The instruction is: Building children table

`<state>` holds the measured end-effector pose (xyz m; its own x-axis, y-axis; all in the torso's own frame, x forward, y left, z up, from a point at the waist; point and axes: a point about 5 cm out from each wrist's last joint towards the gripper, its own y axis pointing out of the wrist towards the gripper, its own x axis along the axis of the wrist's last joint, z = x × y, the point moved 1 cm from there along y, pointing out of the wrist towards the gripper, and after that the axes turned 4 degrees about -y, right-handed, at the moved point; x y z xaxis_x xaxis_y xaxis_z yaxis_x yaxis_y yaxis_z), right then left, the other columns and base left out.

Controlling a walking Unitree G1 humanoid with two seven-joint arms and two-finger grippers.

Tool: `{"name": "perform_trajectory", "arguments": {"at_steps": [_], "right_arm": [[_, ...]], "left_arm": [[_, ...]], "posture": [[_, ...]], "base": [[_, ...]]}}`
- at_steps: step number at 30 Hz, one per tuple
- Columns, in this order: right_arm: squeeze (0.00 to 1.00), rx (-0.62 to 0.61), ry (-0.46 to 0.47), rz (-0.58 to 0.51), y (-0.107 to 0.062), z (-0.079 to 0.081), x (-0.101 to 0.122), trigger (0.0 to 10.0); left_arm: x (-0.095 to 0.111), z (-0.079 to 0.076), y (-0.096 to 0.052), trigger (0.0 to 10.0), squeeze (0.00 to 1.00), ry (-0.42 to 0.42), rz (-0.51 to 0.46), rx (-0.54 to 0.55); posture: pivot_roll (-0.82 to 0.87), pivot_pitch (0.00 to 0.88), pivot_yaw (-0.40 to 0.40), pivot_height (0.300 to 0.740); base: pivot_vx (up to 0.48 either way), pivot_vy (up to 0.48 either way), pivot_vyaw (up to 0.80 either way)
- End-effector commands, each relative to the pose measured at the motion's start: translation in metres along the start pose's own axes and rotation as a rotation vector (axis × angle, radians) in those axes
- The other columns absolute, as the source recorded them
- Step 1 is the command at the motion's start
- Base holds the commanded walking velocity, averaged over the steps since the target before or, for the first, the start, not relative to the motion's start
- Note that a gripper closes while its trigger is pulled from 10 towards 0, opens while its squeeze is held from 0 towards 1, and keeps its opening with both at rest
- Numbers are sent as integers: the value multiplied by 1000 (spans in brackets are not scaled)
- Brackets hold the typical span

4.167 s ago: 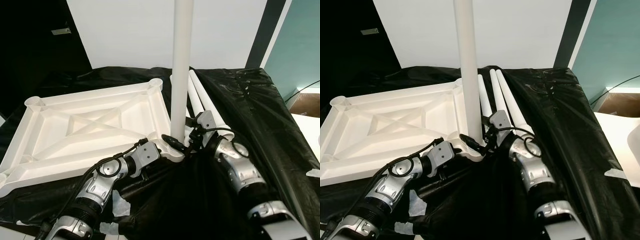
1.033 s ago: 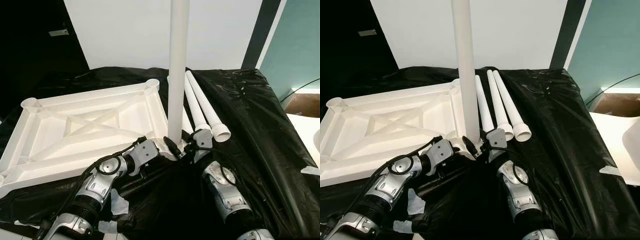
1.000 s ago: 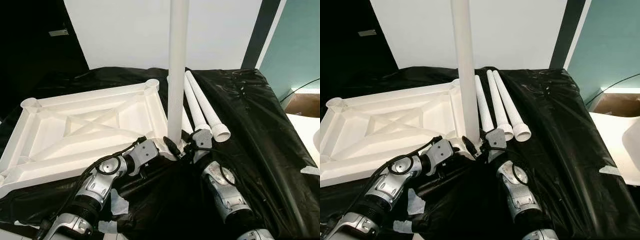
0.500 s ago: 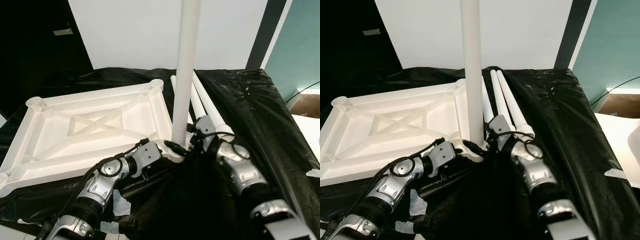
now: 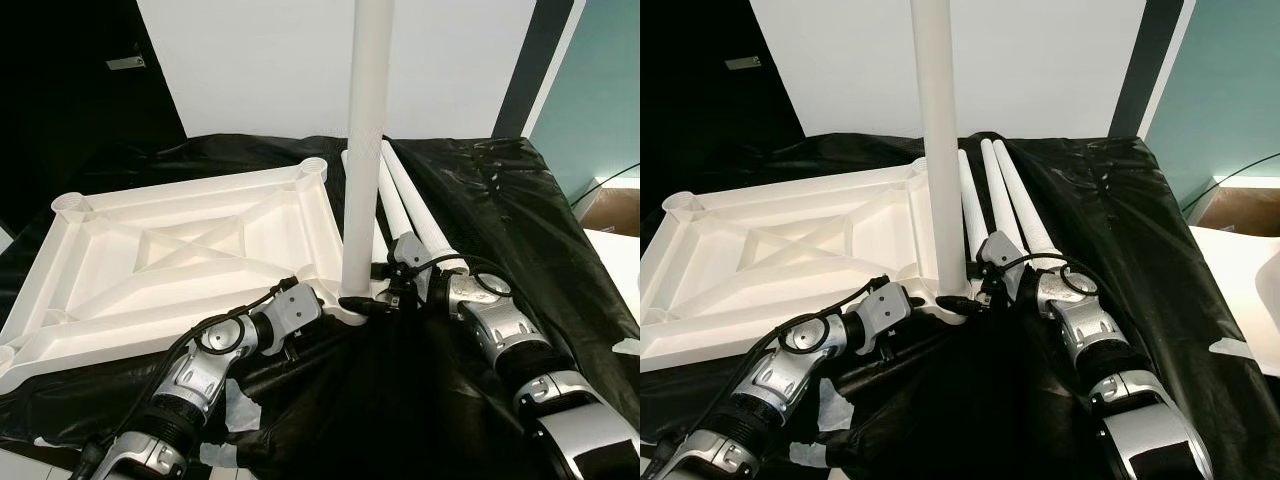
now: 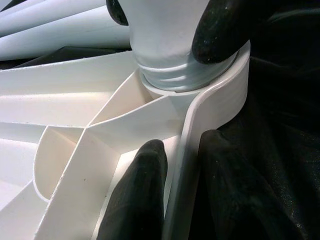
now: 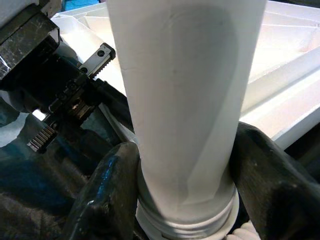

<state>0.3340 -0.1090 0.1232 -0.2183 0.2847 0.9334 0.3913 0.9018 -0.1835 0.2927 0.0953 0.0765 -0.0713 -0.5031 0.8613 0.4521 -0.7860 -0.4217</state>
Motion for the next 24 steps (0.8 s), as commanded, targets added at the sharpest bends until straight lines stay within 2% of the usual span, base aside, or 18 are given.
{"name": "perform_trajectory", "arguments": {"at_steps": [1, 2, 3, 4, 5, 7, 9, 11, 16, 17, 19, 20, 21, 22, 24], "right_arm": [[0, -14, 11, -5, -3, -3, 0, 0], [0, -25, 30, -29, -2, 5, -1, 0], [0, -25, 30, -29, -2, 5, -1, 0], [0, -75, 75, -85, 2, 14, 0, 0], [0, -210, 101, -135, 5, 19, 1, 0], [0, -210, 101, -135, 5, 19, 1, 0], [0, -530, 120, -183, 3, 24, -1, 0], [0, -674, 120, -182, 1, 31, -4, 0], [0, -732, 106, -167, -2, 30, -4, 0], [0, -725, 98, -153, -2, 30, -4, 706], [0, -725, 98, -153, -2, 30, -4, 706], [0, -706, 84, -142, -2, 30, -3, 9804], [0, -706, 84, -142, -2, 30, -3, 9804], [1000, -661, 91, -150, 1, 31, -2, 10000], [1000, -622, 96, -153, 3, 31, -1, 10000]], "left_arm": [[-32, -33, 4, 10000, 0, -69, 126, -150], [-32, -33, 3, 10000, 0, -70, 126, -152], [-32, -33, 3, 10000, 0, -70, 126, -152], [-32, -33, 3, 10000, 0, -71, 126, -154], [-32, -33, 3, 10000, 0, -72, 126, -159], [-32, -33, 3, 10000, 0, -72, 126, -159], [-32, -34, 3, 10000, 0, -73, 125, -166], [-32, -35, 2, 10000, 0, -73, 125, -169], [-32, -35, 2, 10000, 0, -72, 128, -171], [-32, -35, 2, 10000, 0, -71, 129, -172], [-32, -35, 2, 10000, 0, -71, 129, -172], [-32, -35, 2, 10000, 0, -70, 128, -173], [-32, -35, 2, 10000, 0, -70, 128, -173], [-31, -34, 3, 10000, 0, -69, 128, -173], [-31, -34, 3, 10000, 0, -68, 126, -172]], "posture": [[78, 0, 23, 740], [77, 0, 23, 740], [77, 0, 23, 740], [76, 0, 25, 740], [72, 0, 27, 740], [72, 0, 27, 740], [73, 0, 30, 740], [75, 0, 30, 740], [72, 0, 32, 740], [69, 0, 33, 740], [69, 0, 33, 740], [69, 0, 33, 740], [69, 0, 33, 740], [69, 0, 29, 740], [70, 0, 28, 740]], "base": [[0, 0, 0], [0, 0, 0], [0, 0, 0], [0, 0, 0], [0, 0, 0], [0, 0, 0], [0, 0, 0], [0, 0, 0], [0, 0, 0], [0, 0, 0], [0, 0, 0], [0, 0, 0], [0, 0, 0], [0, 0, 0], [0, 0, 0]]}}
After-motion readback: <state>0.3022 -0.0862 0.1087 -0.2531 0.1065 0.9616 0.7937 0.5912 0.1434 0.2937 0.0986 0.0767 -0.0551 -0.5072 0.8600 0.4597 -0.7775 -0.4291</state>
